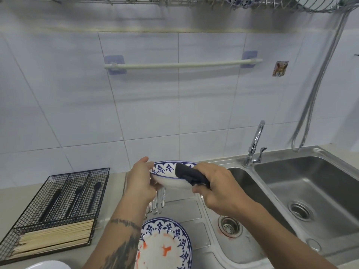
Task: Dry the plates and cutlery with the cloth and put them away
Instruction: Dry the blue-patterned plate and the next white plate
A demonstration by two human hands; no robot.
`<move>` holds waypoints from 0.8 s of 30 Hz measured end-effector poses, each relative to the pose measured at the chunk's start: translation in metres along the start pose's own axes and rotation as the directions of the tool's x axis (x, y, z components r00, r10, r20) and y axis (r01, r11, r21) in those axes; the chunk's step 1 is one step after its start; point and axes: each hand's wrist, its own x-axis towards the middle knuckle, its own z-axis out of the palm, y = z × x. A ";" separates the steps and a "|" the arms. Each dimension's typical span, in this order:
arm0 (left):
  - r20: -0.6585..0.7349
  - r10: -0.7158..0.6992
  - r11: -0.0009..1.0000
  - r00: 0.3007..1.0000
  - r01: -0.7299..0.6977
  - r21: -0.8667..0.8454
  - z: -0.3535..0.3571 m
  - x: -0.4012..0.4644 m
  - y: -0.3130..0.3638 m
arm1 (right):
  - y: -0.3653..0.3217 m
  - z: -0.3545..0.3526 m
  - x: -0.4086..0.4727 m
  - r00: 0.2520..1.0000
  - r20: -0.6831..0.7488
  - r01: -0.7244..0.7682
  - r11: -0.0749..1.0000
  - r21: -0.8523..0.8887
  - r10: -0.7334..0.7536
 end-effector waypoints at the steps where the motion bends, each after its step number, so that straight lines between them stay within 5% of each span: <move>1: 0.011 0.104 0.989 0.994 -0.105 0.107 -0.005 -0.004 -0.003 | 0.000 -0.003 0.000 1.000 -0.003 0.000 0.999 0.033 0.000; 2: 0.044 0.255 0.937 0.966 -0.258 0.234 -0.010 -0.008 -0.007 | 0.000 -0.006 0.001 1.000 0.000 -0.002 0.998 0.060 0.002; 4: 0.207 0.561 0.727 0.802 -0.596 0.341 -0.022 -0.015 -0.015 | 0.001 -0.013 0.003 1.000 0.009 -0.014 0.994 0.108 0.013; 7: 0.415 0.689 0.539 0.594 -0.803 0.253 -0.031 -0.022 -0.018 | 0.002 -0.022 0.007 0.994 0.019 -0.107 0.959 0.261 0.106; 19: 0.702 0.437 0.514 0.562 -0.797 0.317 -0.020 -0.040 -0.006 | 0.021 -0.034 -0.005 0.977 0.083 -0.202 0.726 0.658 0.197; 24: 0.626 0.482 0.571 0.613 -0.762 0.306 -0.007 -0.049 -0.016 | 0.020 -0.029 -0.008 0.966 -0.102 -0.171 0.884 0.435 0.237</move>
